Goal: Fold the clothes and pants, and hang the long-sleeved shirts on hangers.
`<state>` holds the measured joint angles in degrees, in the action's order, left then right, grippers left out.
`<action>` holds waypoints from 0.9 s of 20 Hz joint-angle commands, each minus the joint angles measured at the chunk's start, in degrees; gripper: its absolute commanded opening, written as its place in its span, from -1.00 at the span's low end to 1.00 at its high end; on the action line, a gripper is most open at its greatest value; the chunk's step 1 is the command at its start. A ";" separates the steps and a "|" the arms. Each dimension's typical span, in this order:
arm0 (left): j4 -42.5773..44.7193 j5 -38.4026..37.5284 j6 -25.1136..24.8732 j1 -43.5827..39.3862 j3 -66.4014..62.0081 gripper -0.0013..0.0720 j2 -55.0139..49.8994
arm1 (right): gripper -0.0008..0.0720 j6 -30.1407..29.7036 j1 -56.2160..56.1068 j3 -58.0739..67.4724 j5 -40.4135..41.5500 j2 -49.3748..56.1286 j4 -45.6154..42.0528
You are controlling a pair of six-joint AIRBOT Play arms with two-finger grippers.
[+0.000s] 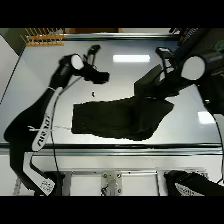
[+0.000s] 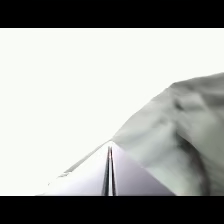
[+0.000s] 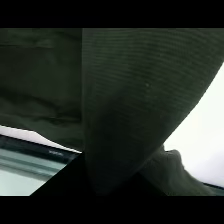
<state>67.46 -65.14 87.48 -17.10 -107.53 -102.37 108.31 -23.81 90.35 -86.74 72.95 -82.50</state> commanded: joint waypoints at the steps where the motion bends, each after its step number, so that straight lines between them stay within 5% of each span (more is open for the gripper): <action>1: 0.46 -1.07 -0.11 8.79 -0.04 -0.93 5.40 | -0.91 10.21 -8.28 0.04 7.15 3.65 0.66; 6: 0.44 -3.15 -0.11 15.96 -0.04 -0.93 10.56 | -0.91 21.46 -18.10 0.13 22.27 12.17 1.31; 11: 0.46 -4.15 -0.11 17.70 -0.04 -0.93 13.84 | -0.88 22.99 -23.52 0.13 47.04 22.64 10.16; 13: 0.50 -3.76 -0.11 17.75 -0.07 -0.93 15.10 | -0.19 19.08 -25.00 0.20 56.06 26.18 18.34; 15: 0.50 -3.50 -0.11 17.86 -0.07 -0.93 16.26 | 0.49 8.31 -26.21 1.42 58.64 29.00 30.36; 16: 0.52 -3.28 -0.11 17.92 -0.07 -0.93 16.79 | 0.70 -0.22 -26.73 2.27 58.25 29.81 37.55; 18: 0.48 -2.80 -0.11 18.47 -0.07 -0.93 18.03 | 0.74 -15.06 -26.91 3.06 57.90 29.51 49.79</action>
<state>67.90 -68.60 87.37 0.78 -107.53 -86.04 112.84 -49.63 92.18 -32.97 100.75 -51.90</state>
